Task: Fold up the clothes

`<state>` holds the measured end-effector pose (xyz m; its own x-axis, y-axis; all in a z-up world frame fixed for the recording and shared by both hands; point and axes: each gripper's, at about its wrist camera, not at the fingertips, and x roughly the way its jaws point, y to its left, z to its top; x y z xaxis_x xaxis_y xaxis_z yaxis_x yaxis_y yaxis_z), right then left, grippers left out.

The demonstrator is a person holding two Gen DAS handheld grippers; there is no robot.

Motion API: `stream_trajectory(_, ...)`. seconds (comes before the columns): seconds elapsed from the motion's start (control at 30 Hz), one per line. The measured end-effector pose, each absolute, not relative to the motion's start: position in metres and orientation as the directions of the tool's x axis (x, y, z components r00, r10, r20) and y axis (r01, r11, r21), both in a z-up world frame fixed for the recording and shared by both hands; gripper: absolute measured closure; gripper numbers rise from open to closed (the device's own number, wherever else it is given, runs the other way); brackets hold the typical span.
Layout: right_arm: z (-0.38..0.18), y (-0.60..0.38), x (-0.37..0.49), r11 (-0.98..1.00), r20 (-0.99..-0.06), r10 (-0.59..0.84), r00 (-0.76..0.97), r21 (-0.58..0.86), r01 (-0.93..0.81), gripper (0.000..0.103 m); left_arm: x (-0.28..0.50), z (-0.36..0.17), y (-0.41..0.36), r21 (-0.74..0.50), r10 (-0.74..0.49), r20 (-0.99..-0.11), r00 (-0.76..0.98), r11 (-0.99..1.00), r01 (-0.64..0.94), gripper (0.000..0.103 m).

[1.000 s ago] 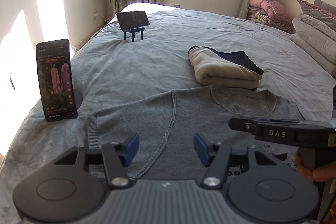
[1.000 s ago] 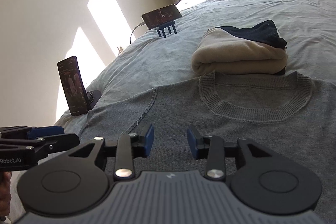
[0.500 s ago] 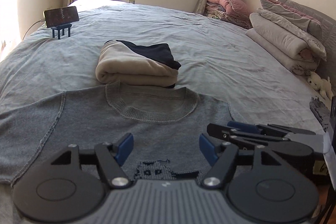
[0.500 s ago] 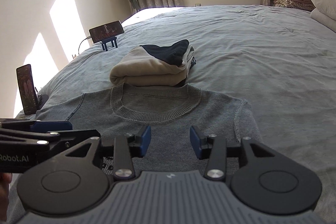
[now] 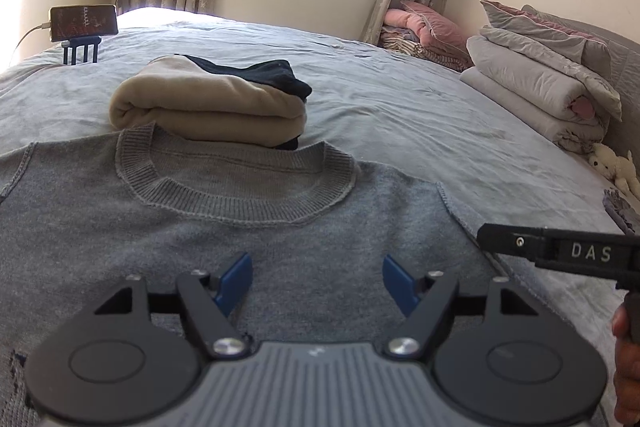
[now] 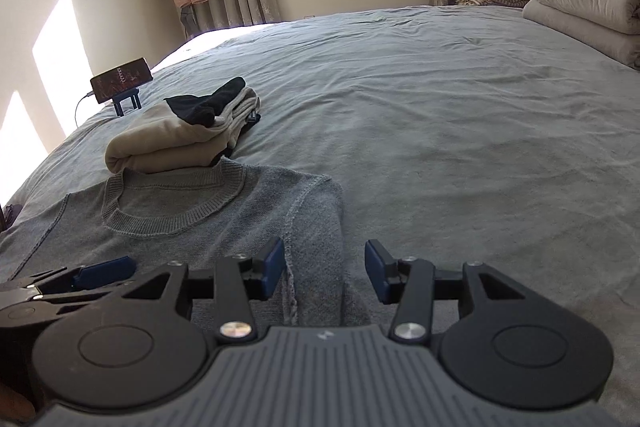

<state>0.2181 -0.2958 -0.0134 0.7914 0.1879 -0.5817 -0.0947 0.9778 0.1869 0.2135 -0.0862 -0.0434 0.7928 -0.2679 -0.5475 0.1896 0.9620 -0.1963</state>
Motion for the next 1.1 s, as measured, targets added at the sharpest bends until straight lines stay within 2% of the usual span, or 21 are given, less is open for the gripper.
stream_trajectory(0.1, -0.016, -0.305, 0.216, 0.980, -0.580, 0.168, 0.797, 0.183, -0.074, 0.050, 0.212, -0.047, -0.086, -0.194, -0.284, -0.535, 0.796, 0.958, 0.212, 0.019)
stream_trajectory(0.37, -0.023, -0.338, 0.218, 0.964, -0.568, 0.123, 0.814, 0.264, 0.038, 0.050, 0.216, -0.051, -0.078, -0.267, -0.335, -0.526, 0.782, 0.938, 0.223, 0.017)
stream_trajectory(0.5, -0.027, -0.342, 0.220, 0.934, -0.577, 0.215, 0.788, 0.356, 0.006, 0.050, 0.216, -0.051, -0.076, -0.285, -0.345, -0.519, 0.782, 0.932, 0.222, 0.018)
stream_trajectory(0.57, -0.027, -0.339, 0.220, 0.905, -0.560, 0.301, 0.772, 0.422, -0.047, 0.050, 0.215, -0.049, -0.073, -0.299, -0.351, -0.514, 0.783, 0.929, 0.220, 0.020)
stream_trajectory(0.63, -0.027, -0.335, 0.219, 0.871, -0.537, 0.375, 0.756, 0.483, -0.089, 0.053, 0.215, -0.047, -0.068, -0.320, -0.358, -0.509, 0.783, 0.923, 0.214, 0.026)
stream_trajectory(0.7, -0.027, -0.327, 0.218, 0.848, -0.511, 0.426, 0.747, 0.512, -0.134, 0.067, 0.216, -0.046, -0.064, -0.345, -0.362, -0.505, 0.783, 0.917, 0.202, 0.033)
stream_trajectory(0.8, -0.024, -0.309, 0.216, 0.843, -0.504, 0.471, 0.724, 0.499, -0.202, 0.067, 0.217, -0.045, -0.053, -0.419, -0.398, -0.477, 0.784, 0.887, 0.195, 0.040)
stream_trajectory(0.93, -0.020, -0.285, 0.211, 0.840, -0.522, 0.529, 0.669, 0.437, -0.323, 0.067, 0.218, -0.044, -0.046, -0.504, -0.459, -0.419, 0.783, 0.835, 0.219, 0.041)
stream_trajectory(1.03, -0.018, -0.277, 0.208, 0.829, -0.531, 0.554, 0.641, 0.417, -0.372, 0.066, 0.219, -0.047, -0.053, -0.483, -0.461, -0.439, 0.771, 0.845, 0.229, 0.042)
stream_trajectory(1.1, -0.017, -0.280, 0.207, 0.831, -0.524, 0.550, 0.650, 0.424, -0.362, 0.066, 0.222, -0.053, -0.060, -0.434, -0.433, -0.482, 0.761, 0.873, 0.222, 0.044)
